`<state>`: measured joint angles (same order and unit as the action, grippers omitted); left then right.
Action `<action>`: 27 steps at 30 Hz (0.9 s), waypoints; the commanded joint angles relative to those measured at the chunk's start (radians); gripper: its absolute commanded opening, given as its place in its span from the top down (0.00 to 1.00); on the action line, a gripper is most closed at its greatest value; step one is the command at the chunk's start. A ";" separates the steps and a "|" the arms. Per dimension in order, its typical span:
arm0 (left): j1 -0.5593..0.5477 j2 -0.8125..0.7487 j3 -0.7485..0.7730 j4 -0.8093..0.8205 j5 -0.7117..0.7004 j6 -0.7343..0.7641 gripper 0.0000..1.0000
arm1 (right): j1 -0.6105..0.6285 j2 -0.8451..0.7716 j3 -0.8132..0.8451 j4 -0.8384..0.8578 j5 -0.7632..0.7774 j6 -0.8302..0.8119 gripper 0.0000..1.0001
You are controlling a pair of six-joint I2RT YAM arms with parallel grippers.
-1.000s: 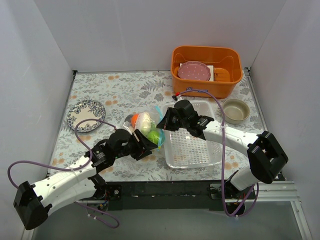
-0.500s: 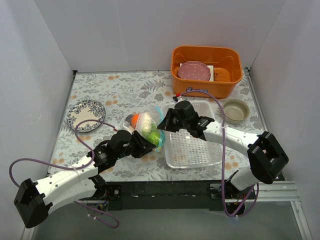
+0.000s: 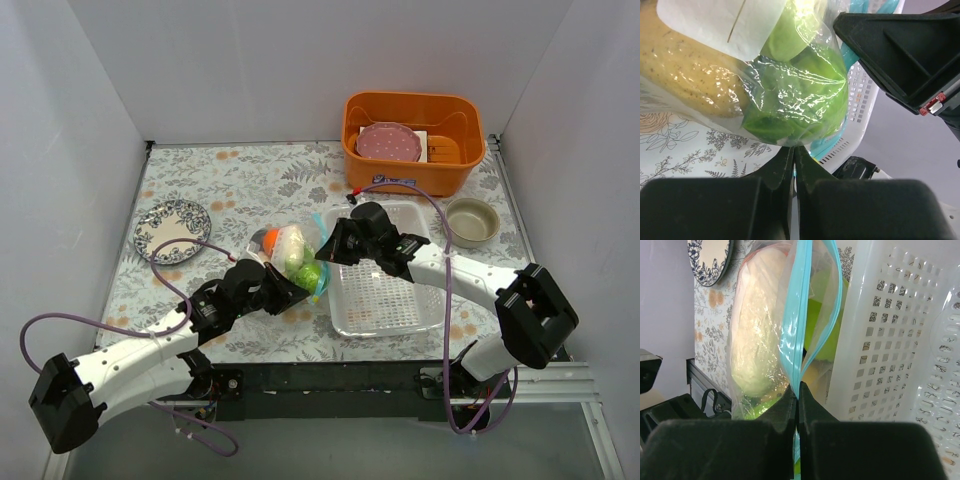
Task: Place the food in the zip-top bag and seal the zipper
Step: Zip the zipper food storage bag at the center of the board.
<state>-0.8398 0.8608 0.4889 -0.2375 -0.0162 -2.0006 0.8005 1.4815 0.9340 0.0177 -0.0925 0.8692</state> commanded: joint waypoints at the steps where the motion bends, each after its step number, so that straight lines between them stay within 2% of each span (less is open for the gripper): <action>1: -0.004 0.003 0.020 0.032 -0.005 -0.069 1.00 | 0.005 -0.035 -0.009 0.022 -0.007 0.002 0.99; 4: -0.004 0.000 0.020 0.029 -0.005 -0.060 1.00 | 0.003 -0.043 0.005 -0.007 -0.010 -0.015 0.93; 7: -0.004 -0.014 0.020 0.027 -0.005 -0.044 1.00 | 0.003 -0.082 0.046 -0.083 0.052 -0.047 0.72; 8: -0.004 -0.023 0.020 0.026 -0.005 -0.041 1.00 | 0.002 -0.098 0.063 -0.129 0.088 -0.062 0.57; 9: -0.004 -0.029 0.020 0.023 -0.005 -0.040 1.00 | 0.005 -0.137 0.068 -0.148 0.124 -0.065 0.49; 10: -0.004 -0.034 0.020 0.017 -0.005 -0.037 1.00 | 0.003 -0.157 0.066 -0.165 0.141 -0.068 0.46; 14: -0.004 -0.052 0.020 0.009 -0.004 -0.032 1.00 | 0.002 -0.285 0.008 -0.206 0.192 -0.052 0.43; 16: -0.004 -0.052 0.028 0.004 -0.001 -0.027 1.00 | 0.003 -0.355 -0.063 -0.190 0.160 -0.026 0.44; 18: -0.004 -0.049 0.033 0.001 0.001 -0.023 1.00 | 0.011 -0.403 -0.116 -0.138 0.059 0.005 0.46; 20: -0.004 -0.048 0.036 0.003 0.001 -0.023 1.00 | 0.038 -0.423 -0.185 -0.096 0.002 0.056 0.47; 24: -0.004 -0.042 0.040 0.003 -0.001 -0.024 1.00 | 0.155 -0.428 -0.235 -0.047 0.010 0.143 0.50; 27: -0.002 -0.051 0.036 0.001 -0.005 -0.024 1.00 | 0.195 -0.399 -0.256 0.040 0.007 0.185 0.50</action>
<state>-0.8398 0.8310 0.4889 -0.2359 -0.0158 -2.0006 0.9443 1.0649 0.6884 -0.0883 -0.0597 0.9710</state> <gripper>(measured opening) 0.010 0.502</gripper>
